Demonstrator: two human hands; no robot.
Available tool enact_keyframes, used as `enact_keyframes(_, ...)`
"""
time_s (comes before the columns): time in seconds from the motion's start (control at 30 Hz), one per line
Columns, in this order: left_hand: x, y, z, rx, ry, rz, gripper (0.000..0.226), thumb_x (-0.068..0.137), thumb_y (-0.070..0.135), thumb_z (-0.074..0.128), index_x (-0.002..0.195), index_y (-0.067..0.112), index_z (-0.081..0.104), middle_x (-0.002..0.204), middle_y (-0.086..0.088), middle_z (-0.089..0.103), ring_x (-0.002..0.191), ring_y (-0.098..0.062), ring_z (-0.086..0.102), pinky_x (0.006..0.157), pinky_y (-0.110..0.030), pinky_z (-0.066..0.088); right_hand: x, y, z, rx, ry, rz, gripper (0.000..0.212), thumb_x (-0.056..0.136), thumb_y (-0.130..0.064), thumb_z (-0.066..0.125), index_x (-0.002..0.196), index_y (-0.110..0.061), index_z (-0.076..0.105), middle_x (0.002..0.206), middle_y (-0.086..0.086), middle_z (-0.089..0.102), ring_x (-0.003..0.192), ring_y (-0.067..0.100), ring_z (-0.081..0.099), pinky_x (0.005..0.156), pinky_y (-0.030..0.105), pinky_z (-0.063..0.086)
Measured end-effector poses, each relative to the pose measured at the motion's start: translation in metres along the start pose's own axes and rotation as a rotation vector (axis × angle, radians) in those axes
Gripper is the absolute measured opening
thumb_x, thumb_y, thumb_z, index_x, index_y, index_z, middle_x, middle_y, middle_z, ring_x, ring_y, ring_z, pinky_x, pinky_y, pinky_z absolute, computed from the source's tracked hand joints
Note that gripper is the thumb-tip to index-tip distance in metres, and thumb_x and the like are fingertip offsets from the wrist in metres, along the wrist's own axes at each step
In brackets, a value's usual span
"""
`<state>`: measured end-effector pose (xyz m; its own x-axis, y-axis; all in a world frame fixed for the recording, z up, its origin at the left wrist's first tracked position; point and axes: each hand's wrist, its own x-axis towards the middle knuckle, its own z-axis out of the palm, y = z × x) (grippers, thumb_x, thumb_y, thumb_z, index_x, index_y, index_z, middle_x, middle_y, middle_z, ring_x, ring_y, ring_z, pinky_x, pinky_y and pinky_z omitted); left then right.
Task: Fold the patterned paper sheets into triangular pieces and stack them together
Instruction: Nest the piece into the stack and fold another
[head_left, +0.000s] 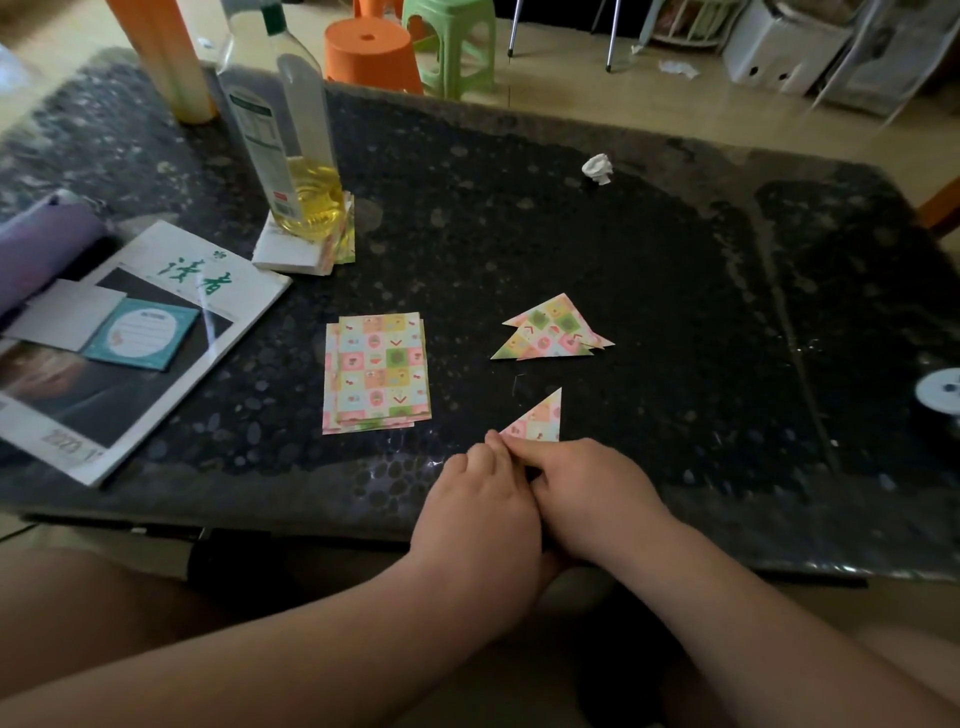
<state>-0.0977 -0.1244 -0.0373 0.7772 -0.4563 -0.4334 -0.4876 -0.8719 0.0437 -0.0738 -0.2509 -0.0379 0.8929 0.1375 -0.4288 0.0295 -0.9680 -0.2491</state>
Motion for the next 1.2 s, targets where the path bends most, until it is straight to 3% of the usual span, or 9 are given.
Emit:
enact_keyframes(0.23, -0.003, -0.002, -0.001, 0.091, 0.013, 0.024, 0.094, 0.097, 0.076, 0.021, 0.162, 0.008, 0.011, 0.167, -0.02, 0.013, 0.152, -0.036, 0.007, 0.121, -0.062, -0.012, -0.004, -0.01, -0.006, -0.108, -0.075, 0.05, 0.066, 0.105, -0.03, 0.04, 0.158, -0.056, 0.01, 0.126, 0.001, 0.064, 0.102, 0.021, 0.062, 0.083, 0.039, 0.056)
enact_keyframes(0.37, -0.006, -0.003, 0.003, 0.031, 0.056, -0.018, 0.1, 0.094, 0.08, 0.019, 0.163, 0.009, 0.008, 0.166, -0.016, 0.016, 0.152, -0.036, 0.007, 0.122, -0.061, -0.01, -0.005, -0.011, -0.011, -0.093, -0.076, 0.069, 0.068, 0.101, -0.029, 0.044, 0.157, -0.056, 0.016, 0.129, 0.0, 0.063, 0.104, 0.021, 0.061, 0.075, 0.034, 0.05)
enact_keyframes(0.47, -0.008, -0.006, 0.006, -0.076, 0.089, -0.015, 0.095, 0.093, 0.081, 0.022, 0.159, 0.013, 0.022, 0.164, -0.014, 0.023, 0.148, -0.031, 0.018, 0.125, -0.051, 0.008, -0.004, -0.007, -0.018, -0.042, -0.072, 0.097, 0.07, 0.094, -0.029, 0.048, 0.155, -0.056, 0.026, 0.133, -0.001, 0.062, 0.108, 0.021, 0.061, 0.079, 0.034, 0.053)
enact_keyframes(0.6, -0.015, -0.008, 0.008, -0.029, -0.041, 0.034, 0.101, 0.097, 0.077, 0.019, 0.161, 0.005, -0.008, 0.168, -0.021, -0.014, 0.156, -0.035, -0.011, 0.127, -0.05, -0.002, -0.002, -0.001, -0.024, -0.005, -0.068, 0.136, 0.071, 0.093, -0.028, 0.054, 0.156, -0.05, 0.031, 0.136, -0.004, 0.06, 0.103, 0.017, 0.062, 0.08, 0.032, 0.055)
enact_keyframes(0.67, -0.02, -0.005, 0.011, 0.014, -0.069, 0.057, 0.102, 0.097, 0.077, 0.016, 0.159, 0.002, -0.013, 0.166, -0.023, -0.019, 0.155, -0.037, -0.018, 0.126, -0.053, -0.007, 0.001, 0.003, -0.022, 0.082, -0.033, 0.168, 0.071, 0.091, -0.026, 0.059, 0.154, -0.046, 0.035, 0.131, -0.006, 0.062, 0.102, 0.014, 0.062, 0.08, 0.031, 0.054)
enact_keyframes(0.8, -0.024, -0.002, 0.012, 0.028, -0.1, 0.055, 0.102, 0.096, 0.079, 0.018, 0.16, 0.005, -0.013, 0.167, -0.02, -0.021, 0.154, -0.035, -0.023, 0.121, -0.06, -0.015, 0.012, 0.016, -0.023, 0.391, 0.11, 0.338, 0.041, 0.087, -0.024, 0.073, 0.125, -0.03, 0.056, 0.098, -0.003, 0.07, 0.084, 0.015, 0.069, 0.067, 0.031, 0.056)
enact_keyframes(0.9, -0.022, -0.002, 0.011, 0.018, -0.094, 0.039, 0.103, 0.095, 0.08, 0.018, 0.161, 0.006, -0.009, 0.166, -0.021, -0.02, 0.152, -0.041, -0.026, 0.12, -0.062, -0.017, 0.015, 0.019, -0.033, 0.598, 0.044, 0.481, 0.003, 0.098, -0.02, 0.065, 0.1, -0.017, 0.065, 0.084, 0.006, 0.073, 0.062, 0.018, 0.07, 0.052, 0.03, 0.056)
enact_keyframes(1.03, -0.022, -0.002, 0.011, -0.003, -0.113, 0.034, 0.102, 0.096, 0.079, 0.022, 0.161, 0.006, -0.008, 0.166, -0.022, -0.02, 0.151, -0.047, -0.024, 0.123, -0.061, -0.01, 0.012, 0.018, -0.035, 0.737, -0.094, 0.552, 0.013, 0.101, -0.018, 0.063, 0.096, -0.008, 0.069, 0.079, 0.015, 0.074, 0.053, 0.021, 0.068, 0.05, 0.03, 0.056)
enact_keyframes(1.2, -0.021, -0.003, 0.012, -0.013, -0.08, 0.039, 0.101, 0.095, 0.079, 0.022, 0.161, 0.006, -0.003, 0.168, -0.021, -0.013, 0.153, -0.044, -0.017, 0.125, -0.059, -0.005, 0.012, 0.015, -0.033, 0.784, -0.082, 0.526, 0.013, 0.099, -0.02, 0.067, 0.095, -0.008, 0.071, 0.078, 0.014, 0.075, 0.054, 0.019, 0.066, 0.048, 0.028, 0.054)
